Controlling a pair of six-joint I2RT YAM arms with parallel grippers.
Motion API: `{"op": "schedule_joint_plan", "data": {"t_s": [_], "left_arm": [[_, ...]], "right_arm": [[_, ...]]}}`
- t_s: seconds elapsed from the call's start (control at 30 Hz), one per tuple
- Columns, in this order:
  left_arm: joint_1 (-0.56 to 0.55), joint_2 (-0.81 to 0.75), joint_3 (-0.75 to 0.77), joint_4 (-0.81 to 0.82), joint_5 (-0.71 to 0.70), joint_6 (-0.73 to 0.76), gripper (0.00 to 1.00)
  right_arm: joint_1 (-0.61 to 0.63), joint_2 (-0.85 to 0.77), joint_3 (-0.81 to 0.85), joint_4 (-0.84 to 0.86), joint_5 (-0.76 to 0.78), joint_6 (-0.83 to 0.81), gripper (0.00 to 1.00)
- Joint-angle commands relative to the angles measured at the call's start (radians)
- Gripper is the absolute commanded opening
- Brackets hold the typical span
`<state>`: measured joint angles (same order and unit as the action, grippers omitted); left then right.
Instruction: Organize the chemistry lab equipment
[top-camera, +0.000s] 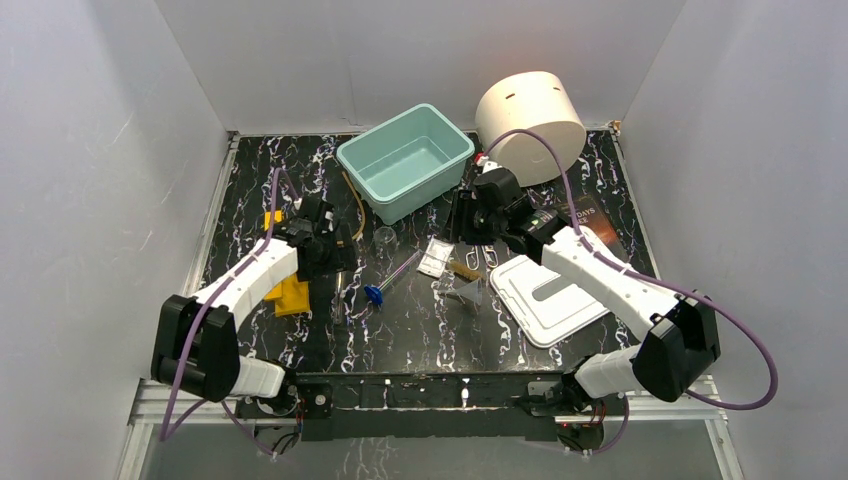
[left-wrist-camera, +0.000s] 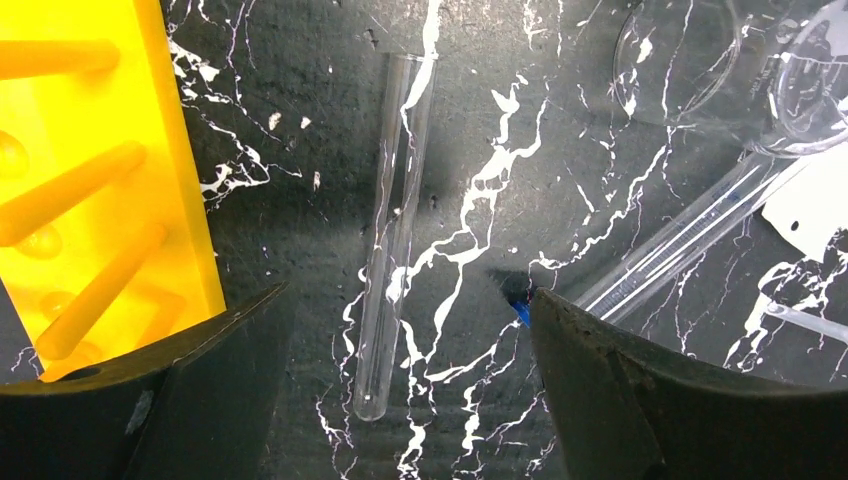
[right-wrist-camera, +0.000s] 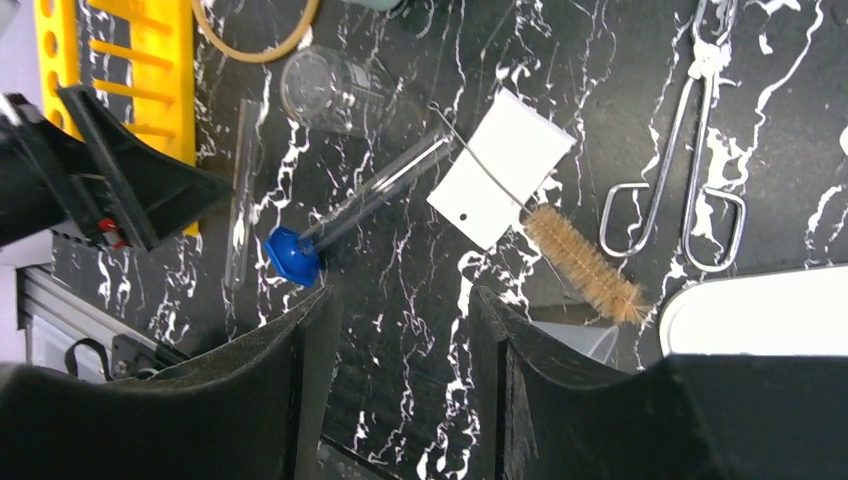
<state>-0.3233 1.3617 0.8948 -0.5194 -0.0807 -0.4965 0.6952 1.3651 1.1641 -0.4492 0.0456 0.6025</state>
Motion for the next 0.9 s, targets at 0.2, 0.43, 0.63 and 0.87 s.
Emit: {"op": "schedule_joint_plan", "data": {"t_s": [0.2, 0.43, 0.63, 0.87], "left_arm": [[0.002, 0.066, -0.031, 0.125, 0.013, 0.019, 0.72], [0.003, 0.141, -0.028, 0.148, 0.03, 0.03, 0.61], [0.004, 0.205, 0.045, 0.074, -0.017, 0.066, 0.47], [0.004, 0.288, 0.063, 0.075, 0.001, 0.104, 0.22]], "right_arm": [[0.007, -0.023, -0.03, 0.135, 0.007, 0.03, 0.59], [0.007, 0.014, -0.021, 0.178, -0.036, 0.009, 0.59], [0.006, 0.084, 0.043, 0.117, -0.066, -0.025, 0.61], [0.009, 0.096, 0.011, 0.171, -0.093, -0.016, 0.61]]}}
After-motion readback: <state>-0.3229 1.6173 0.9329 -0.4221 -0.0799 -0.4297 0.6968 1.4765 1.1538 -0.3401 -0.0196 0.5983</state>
